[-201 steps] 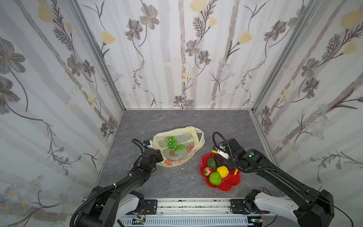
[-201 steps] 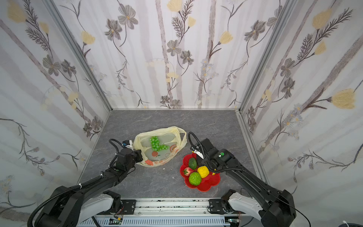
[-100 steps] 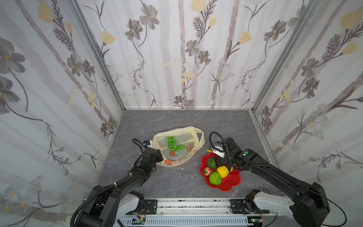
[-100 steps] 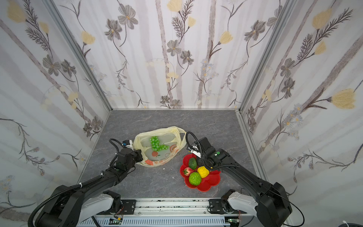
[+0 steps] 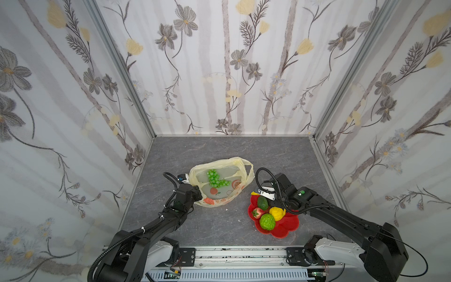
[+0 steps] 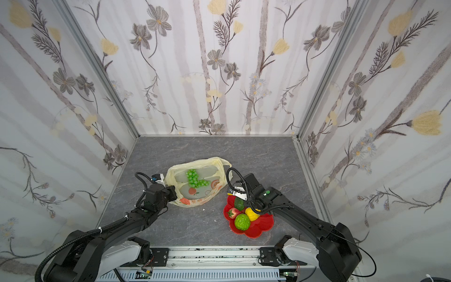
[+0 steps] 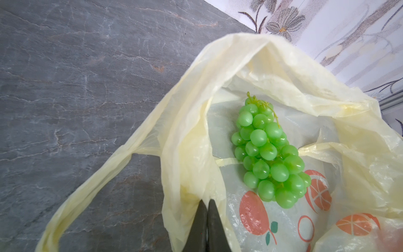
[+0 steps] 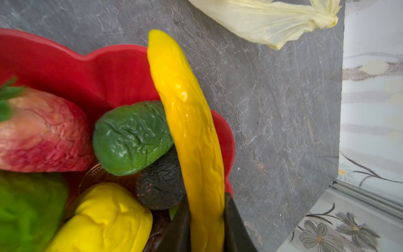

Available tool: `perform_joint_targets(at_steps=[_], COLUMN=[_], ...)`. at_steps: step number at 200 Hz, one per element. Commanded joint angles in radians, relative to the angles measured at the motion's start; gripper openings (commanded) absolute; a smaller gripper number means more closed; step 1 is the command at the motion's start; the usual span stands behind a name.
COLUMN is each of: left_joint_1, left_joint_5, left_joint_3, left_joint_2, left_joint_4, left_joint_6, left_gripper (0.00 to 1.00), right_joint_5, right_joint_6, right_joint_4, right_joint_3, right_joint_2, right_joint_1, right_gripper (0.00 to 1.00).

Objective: Take the fake fruits out of the plastic bag
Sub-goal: 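Lower the banana onto the fruits in the red plate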

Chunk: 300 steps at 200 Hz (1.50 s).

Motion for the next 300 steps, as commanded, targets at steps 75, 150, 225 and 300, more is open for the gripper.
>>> perform_joint_targets(at_steps=[75,150,225,300], left_joint_1=[0.002,0.005,0.006,0.007], left_joint_5=[-0.011,-0.018,-0.016,-0.016], left_joint_3=[0.004,-0.001,0.003,0.002], left_joint_2=[0.005,-0.008,0.002,-0.001], left_joint_4=[0.023,0.023,0.023,0.023], left_joint_6=[0.004,0.007,0.008,0.008], left_gripper=[0.0,0.0,0.0,0.0], right_joint_5=[-0.016,0.055,0.113,0.123], right_joint_6=[-0.101,-0.137,-0.157,-0.143], right_joint_4=[0.062,0.115,0.175,0.163], right_joint_3=[-0.059,-0.075,-0.101,-0.116], right_joint_2=[-0.016,0.035,0.002,-0.049], right_joint_1=[0.018,0.027,0.029,0.029], right_gripper=[0.22,0.24,0.41,0.5])
